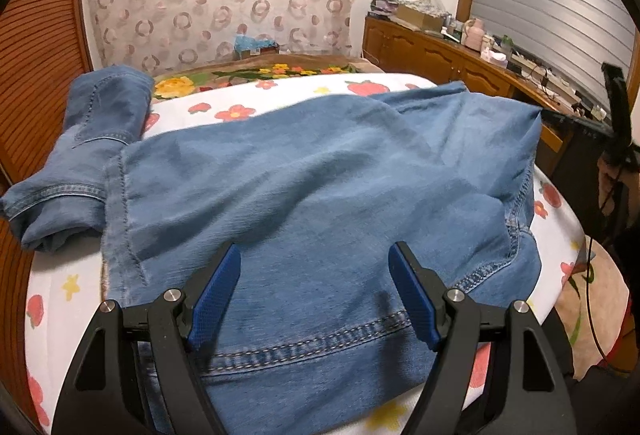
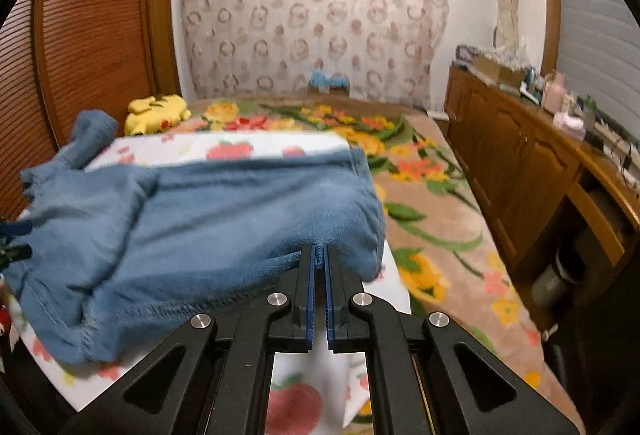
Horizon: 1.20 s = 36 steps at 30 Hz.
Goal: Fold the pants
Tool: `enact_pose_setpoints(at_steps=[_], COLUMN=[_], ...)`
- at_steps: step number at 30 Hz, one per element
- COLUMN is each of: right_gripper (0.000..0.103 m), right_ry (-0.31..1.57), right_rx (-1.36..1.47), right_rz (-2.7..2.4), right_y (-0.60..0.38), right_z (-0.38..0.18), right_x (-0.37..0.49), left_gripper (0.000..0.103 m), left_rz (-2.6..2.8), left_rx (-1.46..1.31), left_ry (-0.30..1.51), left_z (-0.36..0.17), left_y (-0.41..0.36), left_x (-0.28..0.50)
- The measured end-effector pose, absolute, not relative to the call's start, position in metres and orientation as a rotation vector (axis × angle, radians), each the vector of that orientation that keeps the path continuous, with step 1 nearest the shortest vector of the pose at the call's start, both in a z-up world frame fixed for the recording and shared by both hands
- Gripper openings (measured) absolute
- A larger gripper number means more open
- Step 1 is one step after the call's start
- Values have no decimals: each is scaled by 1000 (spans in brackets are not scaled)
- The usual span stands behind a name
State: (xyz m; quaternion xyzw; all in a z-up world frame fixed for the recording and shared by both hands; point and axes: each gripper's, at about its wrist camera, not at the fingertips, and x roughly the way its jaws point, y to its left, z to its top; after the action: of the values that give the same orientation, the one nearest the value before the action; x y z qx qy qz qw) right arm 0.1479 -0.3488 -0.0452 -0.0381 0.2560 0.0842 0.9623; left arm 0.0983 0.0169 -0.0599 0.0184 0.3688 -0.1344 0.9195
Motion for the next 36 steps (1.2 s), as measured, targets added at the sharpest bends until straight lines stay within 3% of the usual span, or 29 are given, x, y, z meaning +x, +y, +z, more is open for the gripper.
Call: enact_pose_setpoints(at_steps=[17,26,27,29,36], right_gripper=[3,4,8,28,36], right_ry=[310,422,437,458,497], right_rx=[-241,-277,-277,-269,-226], right_rz=[511,665,661,632,556], right_y=[-232,-214,-218,-225,-236], right_z=[62,47,44,47,37], right_x=[96,104,108,122,124], left_gripper=[77,77,77,77,77], left_rz=[-204,-198,-199,-203,-244], left_rx=[-9,-15,-14,-13,2], left_ry=[642,633,635,640,651], left_z=[-15,-11,-12,-14,-14], left_y=[59,67,68,67,48], left_x=[72,70,70,70,76])
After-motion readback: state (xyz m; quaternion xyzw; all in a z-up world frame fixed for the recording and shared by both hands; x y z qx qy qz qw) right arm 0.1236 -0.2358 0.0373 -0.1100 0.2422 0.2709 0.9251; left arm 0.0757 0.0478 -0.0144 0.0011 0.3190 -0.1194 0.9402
